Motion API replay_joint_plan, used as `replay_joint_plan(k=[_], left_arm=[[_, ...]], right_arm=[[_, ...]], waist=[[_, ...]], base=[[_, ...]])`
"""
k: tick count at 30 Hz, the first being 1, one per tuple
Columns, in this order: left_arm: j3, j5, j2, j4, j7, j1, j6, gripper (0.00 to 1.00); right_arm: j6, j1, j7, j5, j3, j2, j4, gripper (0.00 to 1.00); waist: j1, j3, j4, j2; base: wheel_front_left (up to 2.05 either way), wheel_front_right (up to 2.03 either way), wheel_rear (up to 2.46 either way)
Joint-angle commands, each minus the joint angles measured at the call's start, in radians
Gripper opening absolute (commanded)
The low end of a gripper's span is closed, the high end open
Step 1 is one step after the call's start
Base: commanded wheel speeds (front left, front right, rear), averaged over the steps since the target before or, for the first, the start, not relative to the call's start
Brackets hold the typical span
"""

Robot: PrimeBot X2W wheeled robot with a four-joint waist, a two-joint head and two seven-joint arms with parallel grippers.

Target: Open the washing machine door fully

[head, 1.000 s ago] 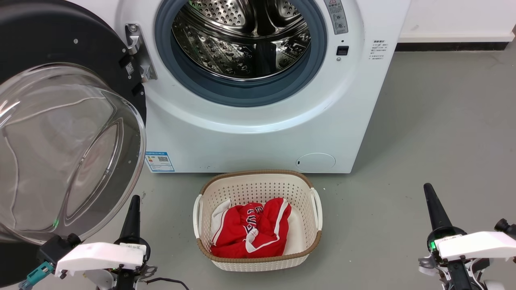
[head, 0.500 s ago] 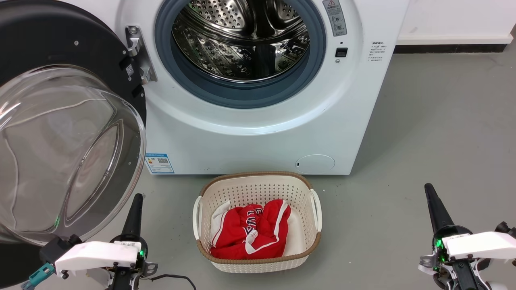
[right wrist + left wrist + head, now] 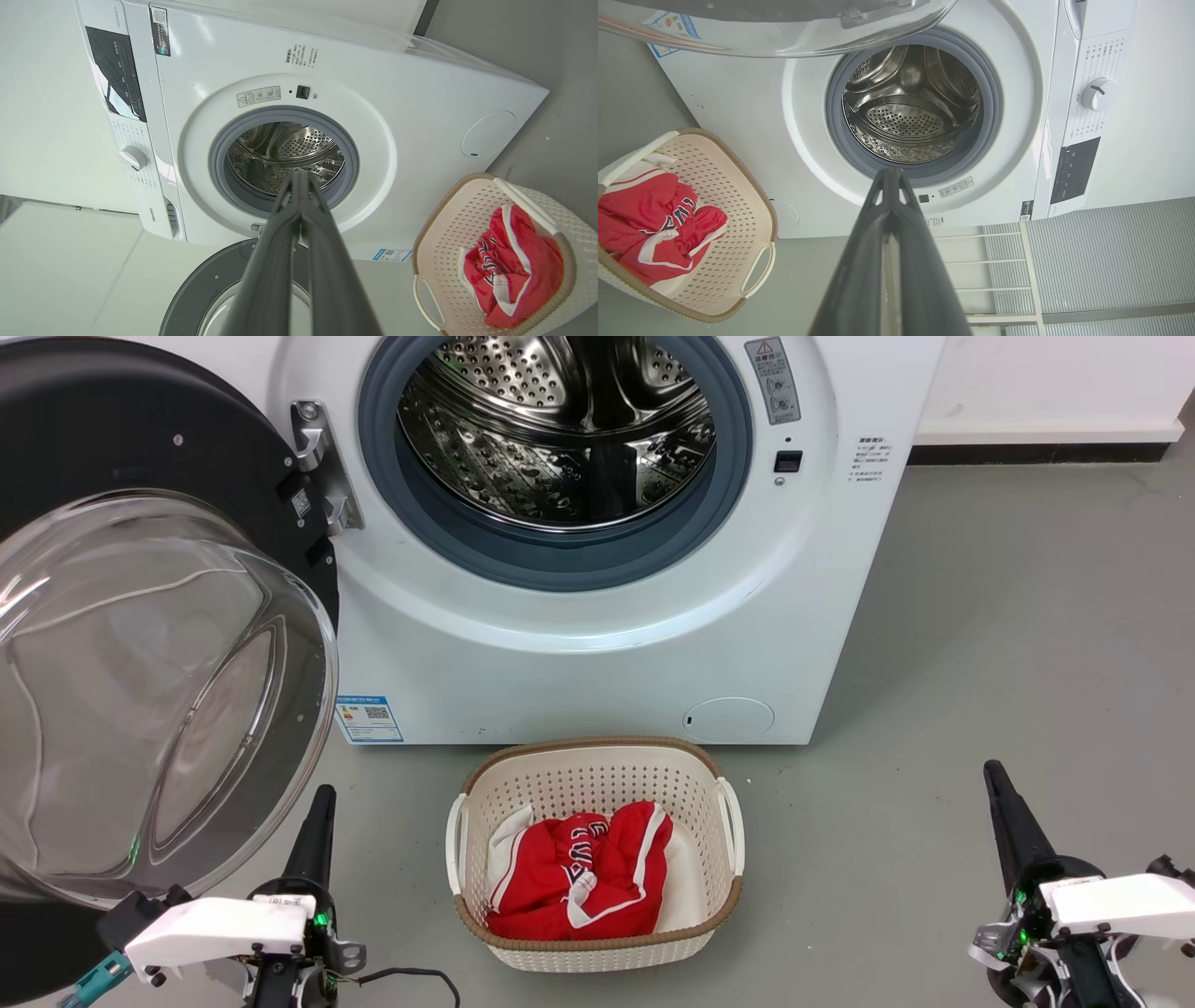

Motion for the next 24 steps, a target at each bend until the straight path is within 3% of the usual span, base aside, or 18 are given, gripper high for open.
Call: replay_joint_plan(k=[1, 24], left_arm=[[0.003, -0.021, 0.0, 0.0, 0.005, -0.02, -0.005, 0.0], [0.009, -0.195, -0.003, 0.021, 0.048, -0.025, -0.013, 0.0]], right_arm=[[0.0, -0.022, 0.006, 0.023, -0.003, -0.003, 0.0, 0.0], [0.0, -0.027, 0.047, 0.191, -0.016, 0.0, 0.015, 0.0]], waist=[[0.0, -0.001, 0.0, 0.0], [0.0, -0.012, -0.003, 0.0]], base=[[0.0, 0.0, 0.0], [0.0, 0.0, 0.0]])
